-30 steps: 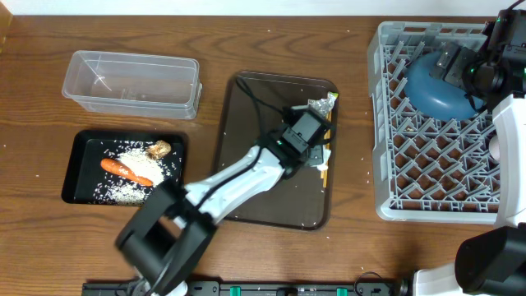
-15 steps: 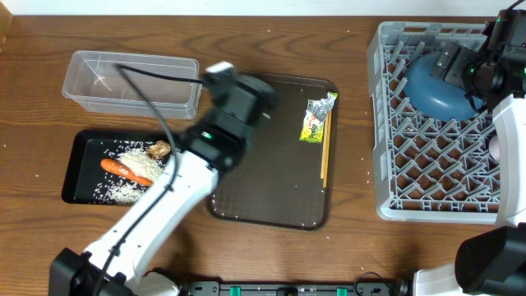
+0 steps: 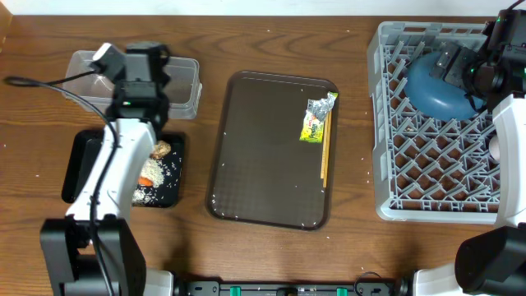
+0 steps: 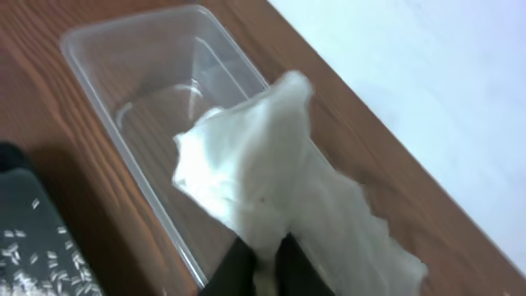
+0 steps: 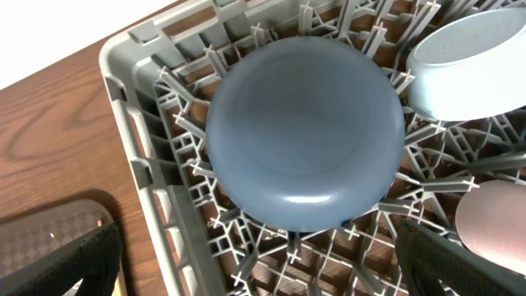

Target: Sort waste into correct bins and load items into the dishwasher rack

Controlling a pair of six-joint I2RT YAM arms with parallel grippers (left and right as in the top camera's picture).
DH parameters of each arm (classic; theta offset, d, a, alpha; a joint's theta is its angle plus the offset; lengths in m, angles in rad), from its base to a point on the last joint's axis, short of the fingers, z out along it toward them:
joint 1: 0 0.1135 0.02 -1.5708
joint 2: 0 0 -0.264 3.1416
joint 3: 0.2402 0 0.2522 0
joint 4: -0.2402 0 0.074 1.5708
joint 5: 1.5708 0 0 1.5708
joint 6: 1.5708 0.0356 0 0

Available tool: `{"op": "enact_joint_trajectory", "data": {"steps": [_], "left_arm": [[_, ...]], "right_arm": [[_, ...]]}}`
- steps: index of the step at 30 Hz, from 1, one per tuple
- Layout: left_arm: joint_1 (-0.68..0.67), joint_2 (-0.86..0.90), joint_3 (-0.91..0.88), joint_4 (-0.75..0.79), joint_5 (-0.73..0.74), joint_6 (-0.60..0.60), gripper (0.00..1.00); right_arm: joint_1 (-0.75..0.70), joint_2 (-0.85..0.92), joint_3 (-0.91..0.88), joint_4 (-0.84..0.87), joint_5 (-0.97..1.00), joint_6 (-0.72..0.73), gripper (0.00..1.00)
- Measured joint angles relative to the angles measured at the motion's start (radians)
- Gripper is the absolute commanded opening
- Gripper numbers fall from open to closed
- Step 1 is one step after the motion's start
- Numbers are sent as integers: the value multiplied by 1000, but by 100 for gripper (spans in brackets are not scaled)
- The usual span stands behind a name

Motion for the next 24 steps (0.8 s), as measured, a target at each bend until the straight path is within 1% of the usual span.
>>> {"op": "enact_joint_trajectory", "data": {"steps": [1, 2, 3, 4, 9, 12, 15, 18, 20, 24], "left_arm": [[13, 8, 0, 7, 4, -1, 78], [27, 19, 0, 15, 8, -1, 91], [37, 29, 0, 21, 8, -1, 97], [43, 37, 0, 23, 11, -2, 100], [48, 55, 0, 24, 19, 11, 99], [46, 46, 0, 18, 27, 53, 98], [34, 2, 0, -30, 50, 92, 98], [2, -88, 0, -90, 140, 119, 98], [-35, -159, 0, -112, 241, 130, 98], [-143, -228, 1, -89, 399, 143, 98]], "right_arm": [[0, 0, 0, 0, 0, 0, 99], [0, 0, 0, 0, 0, 0, 99], [0, 0, 0, 0, 0, 0, 99], [0, 0, 0, 0, 0, 0, 99], [0, 0, 0, 0, 0, 0, 99], [0, 0, 0, 0, 0, 0, 99], [0, 0, 0, 0, 0, 0, 99], [0, 0, 0, 0, 0, 0, 99], [0, 0, 0, 0, 0, 0, 99], [0, 0, 0, 0, 0, 0, 99]]}}
